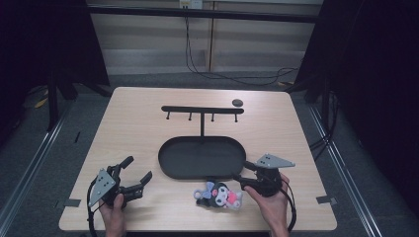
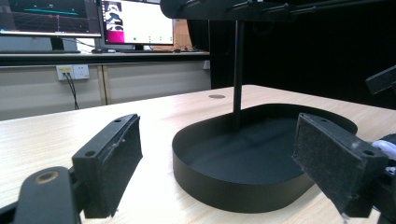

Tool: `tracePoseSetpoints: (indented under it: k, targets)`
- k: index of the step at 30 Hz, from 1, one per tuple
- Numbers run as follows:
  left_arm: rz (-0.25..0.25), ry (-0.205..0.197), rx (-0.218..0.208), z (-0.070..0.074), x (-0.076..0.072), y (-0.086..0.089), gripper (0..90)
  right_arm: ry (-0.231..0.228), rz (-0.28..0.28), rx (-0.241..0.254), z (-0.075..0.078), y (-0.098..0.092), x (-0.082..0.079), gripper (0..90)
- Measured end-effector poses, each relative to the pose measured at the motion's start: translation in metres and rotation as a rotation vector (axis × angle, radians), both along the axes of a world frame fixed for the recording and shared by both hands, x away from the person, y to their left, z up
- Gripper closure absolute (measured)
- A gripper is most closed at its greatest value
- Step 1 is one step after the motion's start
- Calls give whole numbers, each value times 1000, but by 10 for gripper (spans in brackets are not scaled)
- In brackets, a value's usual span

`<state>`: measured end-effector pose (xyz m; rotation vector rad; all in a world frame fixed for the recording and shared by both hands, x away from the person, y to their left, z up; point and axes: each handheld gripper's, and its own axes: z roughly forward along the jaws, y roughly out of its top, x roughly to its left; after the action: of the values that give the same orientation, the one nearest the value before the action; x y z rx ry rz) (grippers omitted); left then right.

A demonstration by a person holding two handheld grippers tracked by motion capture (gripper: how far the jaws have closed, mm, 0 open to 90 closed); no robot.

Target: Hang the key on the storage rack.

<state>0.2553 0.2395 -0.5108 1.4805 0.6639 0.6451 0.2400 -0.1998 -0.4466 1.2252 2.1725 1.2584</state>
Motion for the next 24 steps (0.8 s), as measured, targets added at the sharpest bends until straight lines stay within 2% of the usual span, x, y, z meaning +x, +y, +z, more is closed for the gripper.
tracePoseSetpoints:
  k: [6, 9, 10, 14, 16, 19, 22, 24]
  targets:
    - [0, 1, -8, 0, 0, 0, 153, 47, 46, -43, 10, 6, 7, 381]
    - [0, 1, -9, 0, 0, 0, 153, 49, 54, -57, 13, 8, 9, 389]
    - [0, 1, -8, 0, 0, 0, 153, 32, 63, -76, 17, 12, 10, 423]
    - [0, 1, -8, 0, 0, 0, 152, 60, 112, -83, 22, 19, 14, 453]
    - [0, 1, -8, 0, 0, 0, 153, 67, 118, -100, 25, 23, 15, 466]
    - [0, 1, -8, 0, 0, 0, 152, 102, 150, -125, 28, 29, 20, 479]
    - [0, 0, -9, 0, 0, 0, 152, 130, 149, -135, 32, 31, 27, 478]
    - [0, 0, -8, 0, 0, 0, 153, 170, 182, -146, 34, 35, 32, 492]
